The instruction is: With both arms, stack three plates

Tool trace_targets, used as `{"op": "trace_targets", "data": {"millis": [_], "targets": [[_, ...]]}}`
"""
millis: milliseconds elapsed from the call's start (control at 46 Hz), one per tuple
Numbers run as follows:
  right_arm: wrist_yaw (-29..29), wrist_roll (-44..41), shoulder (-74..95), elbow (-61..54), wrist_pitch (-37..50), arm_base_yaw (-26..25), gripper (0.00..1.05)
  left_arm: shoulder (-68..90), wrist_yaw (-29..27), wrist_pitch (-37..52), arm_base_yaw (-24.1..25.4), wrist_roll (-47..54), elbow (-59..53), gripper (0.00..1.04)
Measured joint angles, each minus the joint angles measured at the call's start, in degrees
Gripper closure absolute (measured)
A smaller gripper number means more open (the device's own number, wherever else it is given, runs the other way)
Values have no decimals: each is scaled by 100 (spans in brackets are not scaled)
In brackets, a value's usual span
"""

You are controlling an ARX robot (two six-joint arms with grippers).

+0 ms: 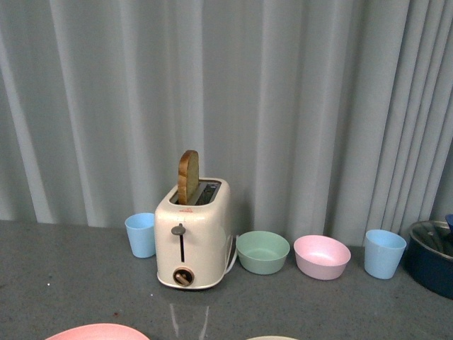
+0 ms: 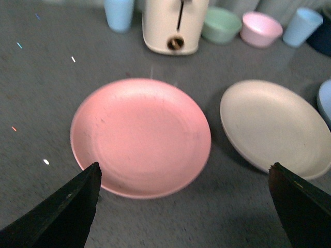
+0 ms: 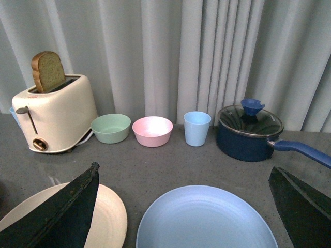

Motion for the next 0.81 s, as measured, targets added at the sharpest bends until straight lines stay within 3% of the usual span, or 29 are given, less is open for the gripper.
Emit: {"op": "trace_targets", "data": {"millis": [152,283,501,675,805], "targets": [[20,0,0,0,-2,0,7,1818,162,1128,-214,221,715,7],[17,0,0,0,-2,0,7,4474,87,2000,-358,713,2343,7],[17,0,0,0,-2,0,7,7768,-31,1257,-184,1355,4389,7],[17,0,0,0,-2,0,7,9313,-164,789,243,1788,5412,7],[17,0,0,0,-2,0,7,9718,31,601,629,2009,5735,7]]}}
